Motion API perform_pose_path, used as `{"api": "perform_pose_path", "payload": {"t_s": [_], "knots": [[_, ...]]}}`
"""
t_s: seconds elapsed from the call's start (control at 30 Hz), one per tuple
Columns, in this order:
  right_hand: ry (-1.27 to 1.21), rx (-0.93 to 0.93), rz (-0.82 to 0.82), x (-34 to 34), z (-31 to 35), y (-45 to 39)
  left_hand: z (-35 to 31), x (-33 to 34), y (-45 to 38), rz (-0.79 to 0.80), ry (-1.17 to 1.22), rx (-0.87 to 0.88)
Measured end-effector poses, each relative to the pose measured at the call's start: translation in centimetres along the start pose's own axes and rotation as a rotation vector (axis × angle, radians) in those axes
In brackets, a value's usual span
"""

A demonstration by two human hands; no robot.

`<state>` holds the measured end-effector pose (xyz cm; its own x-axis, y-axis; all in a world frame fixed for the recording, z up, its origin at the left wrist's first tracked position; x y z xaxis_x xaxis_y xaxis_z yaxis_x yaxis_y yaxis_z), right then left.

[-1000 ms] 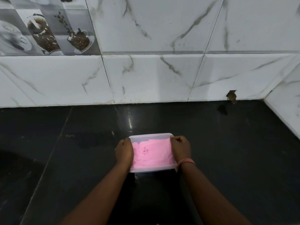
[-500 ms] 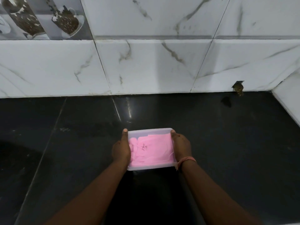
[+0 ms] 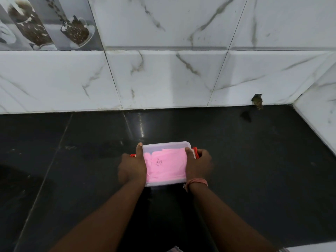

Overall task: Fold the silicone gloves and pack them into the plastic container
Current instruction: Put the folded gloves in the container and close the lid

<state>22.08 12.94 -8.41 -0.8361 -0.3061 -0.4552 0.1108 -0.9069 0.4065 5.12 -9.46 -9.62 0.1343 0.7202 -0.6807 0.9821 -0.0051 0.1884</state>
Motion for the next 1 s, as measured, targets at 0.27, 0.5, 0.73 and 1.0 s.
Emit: {"api": "perform_pose_path", "payload": {"t_s": [0.27, 0.5, 0.73, 1.0], "knots": [[0.244, -0.277, -0.069, 0.0, 1.1, 1.0, -1.0, -0.5, 0.6, -0.037, 0.063, 0.027], [0.261, -0.24, -0.022, 0.4, 1.2, 1.0, 1.6, 1.1, 1.5, 0.079, 0.436, 0.009], [0.26, -0.243, -0.02, 0.7, 0.9, 0.8, -0.2, 0.5, 3.1, 0.096, 0.306, 0.245], [0.259, -0.231, -0.018, 0.6, 1.1, 0.9, -1.3, 0.7, 3.5, 0.135, 0.153, 0.263]]}}
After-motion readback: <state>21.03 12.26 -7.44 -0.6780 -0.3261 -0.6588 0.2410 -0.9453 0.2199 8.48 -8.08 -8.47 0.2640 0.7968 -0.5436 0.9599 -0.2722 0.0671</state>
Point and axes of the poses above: each hand's wrist, its own y-axis away from the middle knuckle, its own x-axis out of the palm, z = x × y, the point moved 8 cm from there along -y, towards the middle knuckle, and after that the axes turned 12 degrees about x, right-handed, at the moved point
